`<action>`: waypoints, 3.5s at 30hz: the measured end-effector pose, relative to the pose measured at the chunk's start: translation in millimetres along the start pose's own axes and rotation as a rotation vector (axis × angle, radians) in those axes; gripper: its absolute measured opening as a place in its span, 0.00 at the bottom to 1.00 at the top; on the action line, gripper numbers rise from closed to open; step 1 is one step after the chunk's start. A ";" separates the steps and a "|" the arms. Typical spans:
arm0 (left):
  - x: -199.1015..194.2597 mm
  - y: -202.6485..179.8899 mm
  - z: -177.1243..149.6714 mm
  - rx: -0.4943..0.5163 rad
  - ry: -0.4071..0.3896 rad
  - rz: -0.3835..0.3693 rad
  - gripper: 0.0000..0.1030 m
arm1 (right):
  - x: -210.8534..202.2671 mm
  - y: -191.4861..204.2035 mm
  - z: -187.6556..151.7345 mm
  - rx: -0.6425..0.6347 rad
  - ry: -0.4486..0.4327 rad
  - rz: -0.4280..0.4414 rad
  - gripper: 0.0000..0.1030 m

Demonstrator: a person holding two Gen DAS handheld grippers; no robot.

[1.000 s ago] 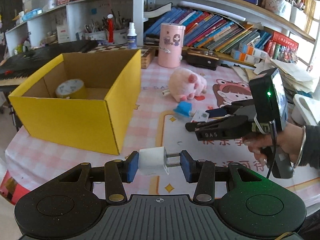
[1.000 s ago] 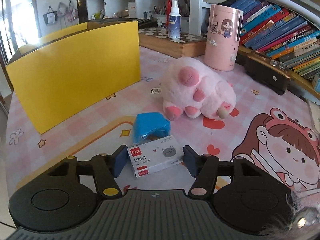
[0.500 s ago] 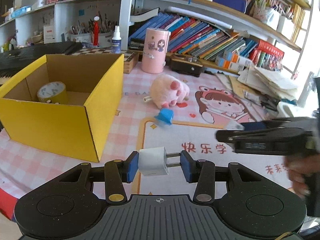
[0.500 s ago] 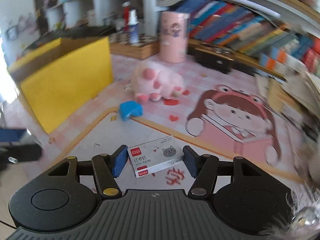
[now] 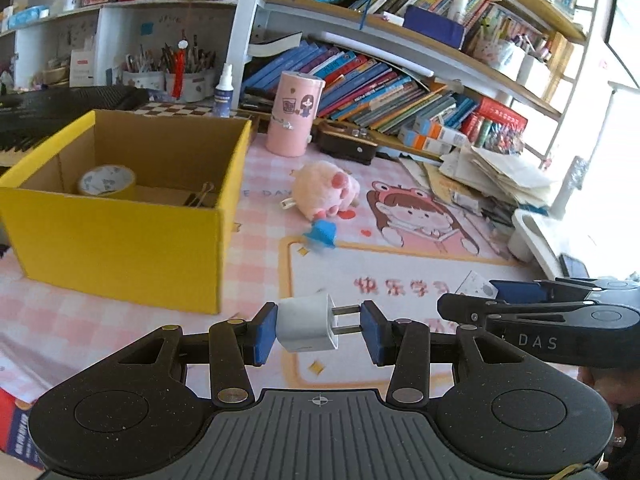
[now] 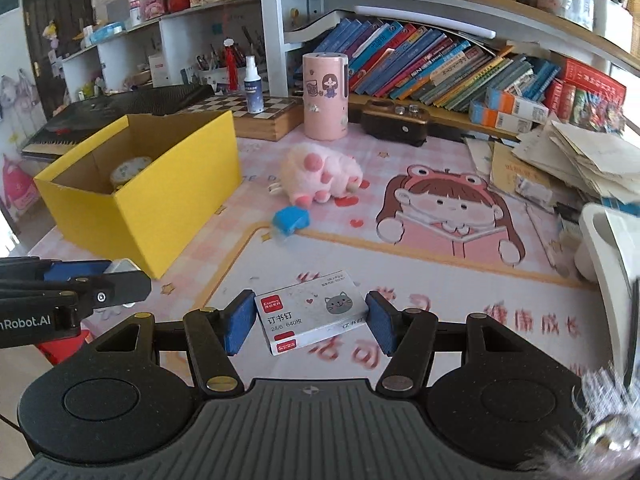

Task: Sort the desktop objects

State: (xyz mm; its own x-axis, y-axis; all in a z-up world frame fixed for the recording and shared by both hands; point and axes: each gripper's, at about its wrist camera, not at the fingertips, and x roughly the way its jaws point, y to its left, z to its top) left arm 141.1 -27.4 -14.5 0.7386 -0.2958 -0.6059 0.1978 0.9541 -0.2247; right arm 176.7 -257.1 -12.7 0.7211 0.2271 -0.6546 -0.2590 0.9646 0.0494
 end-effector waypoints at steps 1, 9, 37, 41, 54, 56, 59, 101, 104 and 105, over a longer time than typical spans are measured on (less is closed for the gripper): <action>-4.8 4.1 -2.8 0.006 0.001 -0.002 0.42 | -3.1 6.9 -3.6 0.011 0.002 -0.007 0.56; -51.7 51.6 -33.5 0.019 0.028 -0.002 0.42 | -21.3 70.3 -29.0 0.052 0.045 -0.030 0.56; -146.0 150.3 -68.8 -0.069 -0.047 0.092 0.42 | -49.4 226.5 -57.7 -0.071 0.039 0.077 0.56; -147.7 152.5 -66.4 -0.064 -0.060 0.099 0.42 | -48.6 233.5 -55.4 -0.085 0.037 0.087 0.56; -137.8 157.0 -51.9 -0.058 -0.066 0.083 0.42 | -44.0 236.8 -48.6 -0.082 0.028 0.089 0.56; -132.0 155.9 -47.3 -0.062 -0.066 0.079 0.42 | -43.3 233.1 -46.6 -0.078 0.021 0.085 0.56; -123.9 153.1 -41.5 -0.059 -0.071 0.078 0.42 | -38.5 222.5 -41.2 -0.048 0.022 0.071 0.56; 88.3 133.4 98.9 0.020 0.100 0.257 0.42 | 186.7 173.9 180.8 -0.469 0.071 0.256 0.56; 102.6 132.7 98.1 0.033 0.178 0.279 0.42 | 215.2 188.1 182.3 -0.553 0.149 0.257 0.56; 107.1 133.6 96.8 0.029 0.203 0.285 0.42 | 224.6 192.7 181.5 -0.578 0.174 0.261 0.56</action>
State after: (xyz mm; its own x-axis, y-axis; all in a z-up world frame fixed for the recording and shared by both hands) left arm 309.0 72.8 -35.5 0.6241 -0.0173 -0.7811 0.0224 0.9997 -0.0042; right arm 405.3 4.2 -13.3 0.4858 0.3720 -0.7910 -0.7499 0.6423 -0.1584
